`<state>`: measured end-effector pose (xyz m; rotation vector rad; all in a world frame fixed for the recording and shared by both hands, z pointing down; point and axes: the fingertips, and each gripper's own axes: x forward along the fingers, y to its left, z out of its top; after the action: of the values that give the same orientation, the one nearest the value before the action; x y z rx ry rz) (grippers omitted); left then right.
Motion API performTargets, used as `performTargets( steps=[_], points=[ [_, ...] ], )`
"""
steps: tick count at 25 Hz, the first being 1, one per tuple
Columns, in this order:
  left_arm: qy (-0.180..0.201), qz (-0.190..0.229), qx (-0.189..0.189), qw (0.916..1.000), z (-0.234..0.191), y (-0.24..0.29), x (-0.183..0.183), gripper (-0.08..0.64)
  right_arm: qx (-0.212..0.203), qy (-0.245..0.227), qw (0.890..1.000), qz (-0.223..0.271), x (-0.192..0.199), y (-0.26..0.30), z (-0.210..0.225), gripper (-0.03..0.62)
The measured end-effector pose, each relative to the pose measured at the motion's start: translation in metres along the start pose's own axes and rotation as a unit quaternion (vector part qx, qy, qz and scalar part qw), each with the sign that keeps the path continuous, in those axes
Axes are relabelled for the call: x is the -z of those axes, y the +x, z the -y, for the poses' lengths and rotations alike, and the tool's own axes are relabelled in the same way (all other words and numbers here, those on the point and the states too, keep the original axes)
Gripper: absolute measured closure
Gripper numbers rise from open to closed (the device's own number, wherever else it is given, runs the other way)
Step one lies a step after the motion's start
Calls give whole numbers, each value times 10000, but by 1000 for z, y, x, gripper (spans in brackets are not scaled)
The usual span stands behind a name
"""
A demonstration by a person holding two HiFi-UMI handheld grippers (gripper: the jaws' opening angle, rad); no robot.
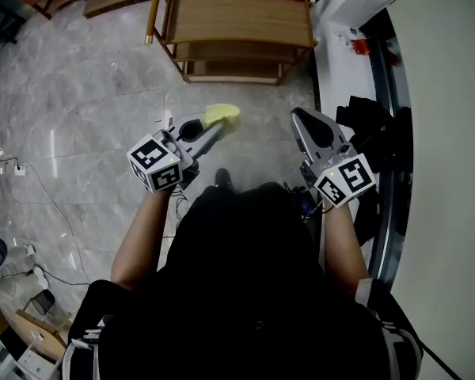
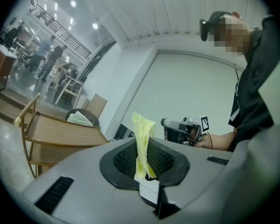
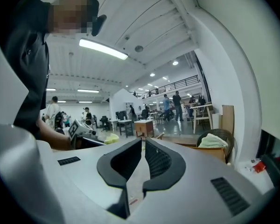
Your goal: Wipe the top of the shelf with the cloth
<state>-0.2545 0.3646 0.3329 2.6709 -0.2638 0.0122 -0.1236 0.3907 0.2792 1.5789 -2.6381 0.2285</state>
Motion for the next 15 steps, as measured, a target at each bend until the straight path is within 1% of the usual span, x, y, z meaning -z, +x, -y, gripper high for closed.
performTargets(
  steps=[3, 8, 11, 15],
  points=[
    [-124, 71, 74, 9999, -18, 6, -8, 528, 1, -127, 9999, -97, 0, 20, 9, 558],
    [-48, -52, 111, 9999, -46, 30, -21, 528, -78, -53, 9999, -75, -2, 50, 35, 558],
    [-82, -99, 92, 9999, -65, 53, -27, 528, -159, 13, 9999, -67, 0, 67, 60, 558],
    [-107, -231, -47, 9997, -93, 92, -33, 528, -315, 128, 9994, -54, 6, 86, 109, 558]
  ],
)
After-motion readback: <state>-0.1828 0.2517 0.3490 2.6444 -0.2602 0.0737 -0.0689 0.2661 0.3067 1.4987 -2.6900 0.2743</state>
